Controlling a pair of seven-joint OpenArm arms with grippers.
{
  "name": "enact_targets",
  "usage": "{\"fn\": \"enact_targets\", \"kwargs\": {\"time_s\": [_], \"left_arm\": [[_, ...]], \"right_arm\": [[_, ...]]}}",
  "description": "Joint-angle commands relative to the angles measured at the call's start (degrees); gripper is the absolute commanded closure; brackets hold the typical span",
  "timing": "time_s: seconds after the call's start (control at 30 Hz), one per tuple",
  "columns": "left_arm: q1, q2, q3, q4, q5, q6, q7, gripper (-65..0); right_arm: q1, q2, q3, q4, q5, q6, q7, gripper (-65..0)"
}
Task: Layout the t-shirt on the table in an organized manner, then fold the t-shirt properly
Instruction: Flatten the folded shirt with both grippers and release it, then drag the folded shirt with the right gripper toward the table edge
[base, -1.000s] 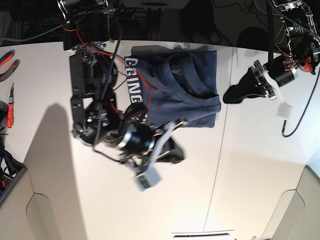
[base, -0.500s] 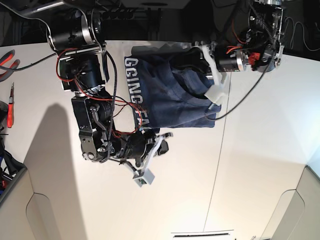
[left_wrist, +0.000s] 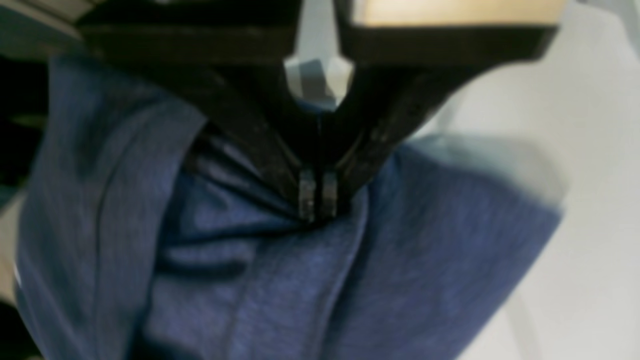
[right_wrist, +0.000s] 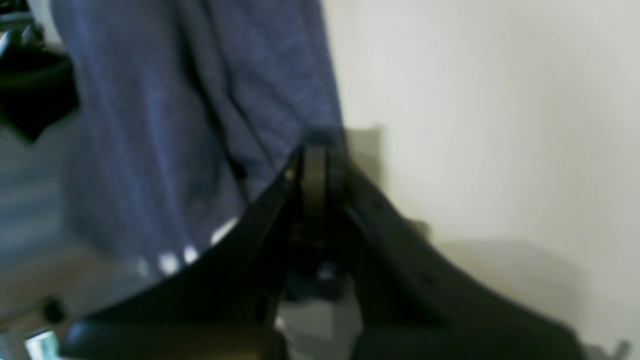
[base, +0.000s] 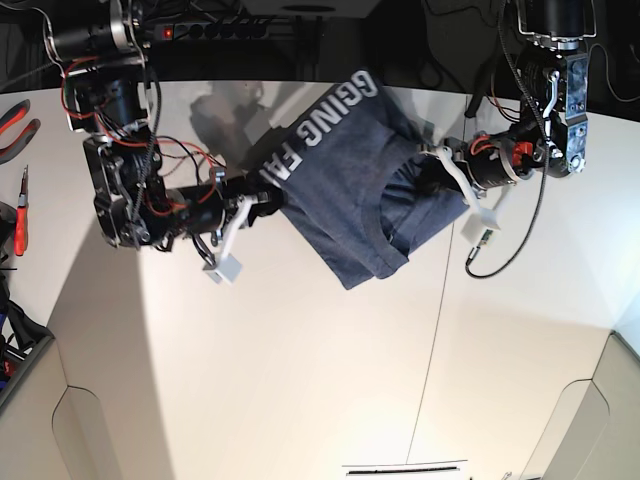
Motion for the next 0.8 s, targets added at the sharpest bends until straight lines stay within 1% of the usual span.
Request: {"fn": "enact_targets", "kwargs": {"time_s": [0.0,0.07,0.17,0.23,0.27,0.33,0.43,0.5,0.6,0.67,0.7,0.77], "left_arm": [[-1.6,-0.48,-0.31,0.55,1.2,1.38,-1.33,0.0],[-3.37,-0.28,-0.26,0.55,1.25,2.25,-3.32,0.0],[-6.01,0.55,-0.24,0.52,1.92,2.49,-6.29,0.0],[-7.67,1.27,-0.24,0.52,2.51,2.54,-7.43,0.0],[-8.48,1.62,-0.24,0.52,2.47,2.69,-7.78,0.0],[-9.92,1.88,-0.26,0.55,2.27,2.69,-8.41,0.0],[-11.76,1.66,-0.61,0.68,0.96,2.75,-8.44,0.0],[-12.39,1.53,-1.64,0.79,-0.37,2.89,-8.44,0.0],[-12.61,1.55,-4.98,1.36,-1.9,2.89,-8.39,0.0],[-12.63,1.55,-8.09,1.53,-1.92,2.86,-8.39,0.0],[-12.63,1.53,-9.9,1.53,-1.9,2.86,-8.41,0.0],[-12.59,1.53,-13.79,1.53,-1.9,2.89,-8.44,0.0]], "right_arm": [[0.48,0.44,0.07,1.38,2.08,0.39,-0.87,0.0],[-1.25,1.09,0.11,2.14,5.46,0.42,-2.71,0.0],[-3.5,1.01,0.11,3.32,10.29,0.52,-5.14,0.0],[-4.79,0.9,0.11,4.02,13.81,1.27,-6.32,0.0],[-5.29,0.92,0.11,4.66,14.58,1.4,-6.29,0.0],[-6.12,0.92,0.66,6.64,14.38,1.46,-6.29,0.0],[-5.9,0.92,3.87,11.19,11.39,1.44,-5.62,0.0],[-5.64,0.9,7.63,15.54,10.29,1.42,-3.23,0.0],[-4.7,0.48,13.42,22.86,8.76,1.29,1.16,0.0],[-3.87,-1.73,17.03,27.67,8.31,1.22,4.94,0.0],[-3.37,-3.56,18.56,30.01,8.52,1.22,6.25,0.0],[-2.27,-7.98,20.0,33.97,8.66,1.25,7.08,0.0]]}}
